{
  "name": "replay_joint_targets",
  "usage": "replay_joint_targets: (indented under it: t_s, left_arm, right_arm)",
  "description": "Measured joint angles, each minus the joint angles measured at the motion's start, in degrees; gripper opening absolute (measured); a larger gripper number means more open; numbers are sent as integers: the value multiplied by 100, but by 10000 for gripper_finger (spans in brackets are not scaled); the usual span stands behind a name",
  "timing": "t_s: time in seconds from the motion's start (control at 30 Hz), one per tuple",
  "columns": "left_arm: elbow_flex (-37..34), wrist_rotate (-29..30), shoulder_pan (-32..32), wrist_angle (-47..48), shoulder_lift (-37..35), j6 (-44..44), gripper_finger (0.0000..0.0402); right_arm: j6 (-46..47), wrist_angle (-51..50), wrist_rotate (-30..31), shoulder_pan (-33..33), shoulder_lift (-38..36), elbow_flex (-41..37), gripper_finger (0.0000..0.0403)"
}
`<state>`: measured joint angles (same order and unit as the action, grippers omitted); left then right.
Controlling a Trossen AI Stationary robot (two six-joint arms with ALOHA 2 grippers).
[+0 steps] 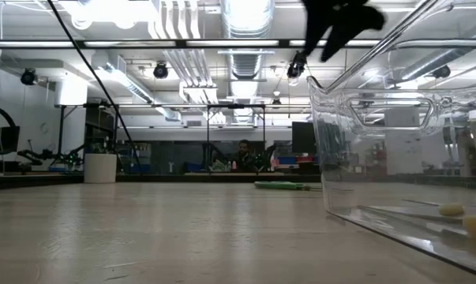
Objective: Pick & Place Paint Supplies
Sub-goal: Put the green scissors into the left transparent bin
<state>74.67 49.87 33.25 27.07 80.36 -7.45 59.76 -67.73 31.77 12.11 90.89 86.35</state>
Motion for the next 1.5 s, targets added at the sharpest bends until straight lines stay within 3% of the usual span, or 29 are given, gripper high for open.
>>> replay_joint_targets:
  t_s: [0.13,0.27,0.4,0.77,1.03,1.5]
  left_arm:
    - [0,-1,0,0,-1,0,314]
    - [0,-2,-2,0,0,3,314]
    - [0,-2,-1,0,0,16,314]
    - [1,-2,0,0,-1,16,314]
    - [1,0,-2,0,0,13,314]
    - [0,-2,-2,0,0,-6,314]
  right_arm:
    - [-1174,1573,-68,-565,-18,-431,199]
    - [-1618,2355,-86,-1014,-17,-783,199]
    - [-1671,2669,-162,-1384,0,-1242,199]
    - [-1694,4277,-1129,-2328,13,-2407,199]
    - [-1679,5351,-1099,-2382,13,-3126,199]
    - [-1322,5852,-1077,-2166,40,-3670,199]
